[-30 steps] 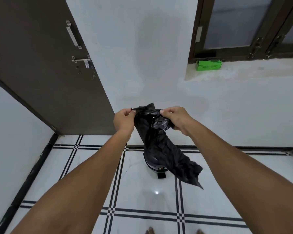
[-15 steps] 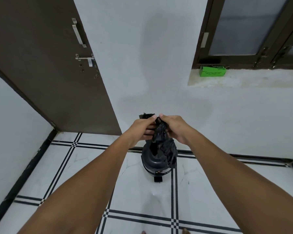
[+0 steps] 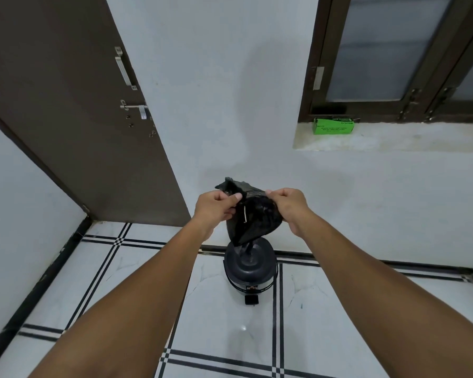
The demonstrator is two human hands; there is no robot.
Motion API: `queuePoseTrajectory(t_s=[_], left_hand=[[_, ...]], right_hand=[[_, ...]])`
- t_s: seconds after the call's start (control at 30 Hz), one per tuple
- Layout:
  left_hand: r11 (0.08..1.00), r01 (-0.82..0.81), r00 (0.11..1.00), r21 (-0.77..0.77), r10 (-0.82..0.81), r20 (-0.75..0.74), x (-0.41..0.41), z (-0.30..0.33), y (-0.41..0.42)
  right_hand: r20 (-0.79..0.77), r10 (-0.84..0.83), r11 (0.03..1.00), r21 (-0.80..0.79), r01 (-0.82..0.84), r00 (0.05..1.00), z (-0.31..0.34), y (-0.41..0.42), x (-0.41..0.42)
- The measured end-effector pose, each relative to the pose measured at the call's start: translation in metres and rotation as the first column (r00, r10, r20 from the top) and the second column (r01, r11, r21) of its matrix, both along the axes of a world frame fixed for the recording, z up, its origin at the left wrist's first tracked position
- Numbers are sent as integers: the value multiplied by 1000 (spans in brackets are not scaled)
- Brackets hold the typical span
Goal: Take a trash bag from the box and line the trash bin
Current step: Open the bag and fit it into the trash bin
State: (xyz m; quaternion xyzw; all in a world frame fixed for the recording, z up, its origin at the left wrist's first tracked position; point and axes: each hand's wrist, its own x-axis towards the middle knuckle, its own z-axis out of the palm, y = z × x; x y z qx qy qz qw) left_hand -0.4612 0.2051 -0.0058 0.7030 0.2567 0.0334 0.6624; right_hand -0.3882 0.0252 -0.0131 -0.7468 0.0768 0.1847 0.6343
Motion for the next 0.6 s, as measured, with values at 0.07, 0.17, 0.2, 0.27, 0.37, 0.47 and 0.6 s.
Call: queuePoseTrajectory(t_s=[0.07,0.17,0.2,0.27,0.37,0.47,0.6], left_hand=[[999,-42,999,0,42,10,-2,-2,2],[991,-126,992,-43,126,0,-4,-5,5],[986,-153,988,-61,153,-6,-5,-5,4],[980,-182,983,-75,182,-9,-7,-4,4],[982,-159,987,-106,161,15,-10,-2,3],[982,-162,985,-98,166,40,-11,1,1],[966,-257,964,-23,258,58,-13,-1,9]], right_hand=[[20,-78,996,-49,79,997,-2,-3,5],[-15,-147,988,-44,146,989,-4,-6,10],[-47,-146,989,1,146,988,-3,-6,9],[-96,-94,989,107,104,991,1,-5,4],[-119,58,985,170,-37,991,6,-2,-4],[-111,196,976,115,-183,974,6,1,-7],[72,183,949,-273,-157,980,0,0,-3]])
